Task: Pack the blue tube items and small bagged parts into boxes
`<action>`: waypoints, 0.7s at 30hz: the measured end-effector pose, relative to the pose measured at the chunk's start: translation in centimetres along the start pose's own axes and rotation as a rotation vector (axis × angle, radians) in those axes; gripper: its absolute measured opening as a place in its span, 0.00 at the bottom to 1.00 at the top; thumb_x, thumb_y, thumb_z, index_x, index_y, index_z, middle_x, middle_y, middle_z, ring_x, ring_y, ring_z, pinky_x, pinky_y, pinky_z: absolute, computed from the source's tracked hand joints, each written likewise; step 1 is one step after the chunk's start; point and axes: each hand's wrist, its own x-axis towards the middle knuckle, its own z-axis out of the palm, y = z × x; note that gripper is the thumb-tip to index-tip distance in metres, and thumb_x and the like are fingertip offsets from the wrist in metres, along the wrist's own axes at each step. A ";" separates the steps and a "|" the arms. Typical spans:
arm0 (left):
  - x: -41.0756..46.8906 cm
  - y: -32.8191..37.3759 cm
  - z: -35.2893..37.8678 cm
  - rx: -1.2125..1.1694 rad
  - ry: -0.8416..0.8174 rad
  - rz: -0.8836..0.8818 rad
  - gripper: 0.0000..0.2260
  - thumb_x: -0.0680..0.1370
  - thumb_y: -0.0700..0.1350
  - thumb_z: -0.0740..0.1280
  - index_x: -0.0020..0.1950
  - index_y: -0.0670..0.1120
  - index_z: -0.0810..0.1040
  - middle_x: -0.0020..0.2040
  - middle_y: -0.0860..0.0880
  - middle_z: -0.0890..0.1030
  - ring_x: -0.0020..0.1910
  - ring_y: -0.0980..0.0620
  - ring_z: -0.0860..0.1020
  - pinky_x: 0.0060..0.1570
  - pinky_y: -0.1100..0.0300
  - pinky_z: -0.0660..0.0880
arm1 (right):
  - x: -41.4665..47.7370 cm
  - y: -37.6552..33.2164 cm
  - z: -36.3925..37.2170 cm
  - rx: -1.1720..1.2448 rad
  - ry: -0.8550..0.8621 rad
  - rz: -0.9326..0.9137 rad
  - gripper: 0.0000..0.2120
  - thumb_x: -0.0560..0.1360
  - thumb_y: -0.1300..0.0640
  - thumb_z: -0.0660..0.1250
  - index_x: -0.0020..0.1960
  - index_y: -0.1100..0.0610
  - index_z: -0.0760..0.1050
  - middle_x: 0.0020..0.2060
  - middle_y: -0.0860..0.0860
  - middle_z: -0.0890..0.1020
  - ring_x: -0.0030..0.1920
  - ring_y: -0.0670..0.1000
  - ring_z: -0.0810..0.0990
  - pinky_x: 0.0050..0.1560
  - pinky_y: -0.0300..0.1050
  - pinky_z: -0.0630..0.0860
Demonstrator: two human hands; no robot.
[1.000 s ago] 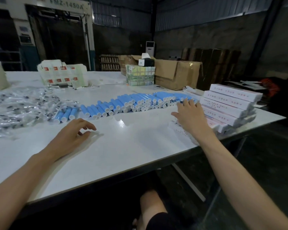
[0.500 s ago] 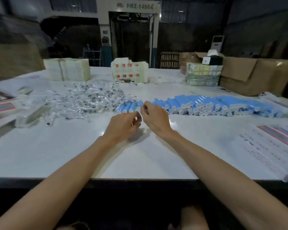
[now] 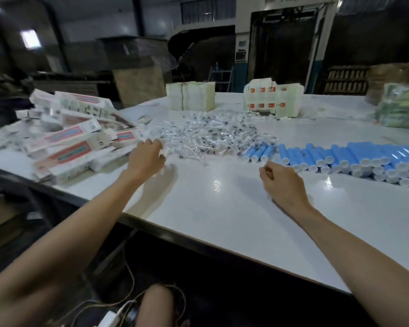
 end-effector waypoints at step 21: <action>2.9 -10.0 0.8 0.420 -0.005 -0.058 0.13 0.84 0.40 0.65 0.66 0.36 0.78 0.61 0.35 0.82 0.60 0.33 0.79 0.56 0.40 0.80 | -0.4 -0.2 -1.0 0.141 -0.122 0.060 0.15 0.84 0.49 0.63 0.43 0.56 0.78 0.35 0.51 0.83 0.40 0.57 0.80 0.44 0.52 0.77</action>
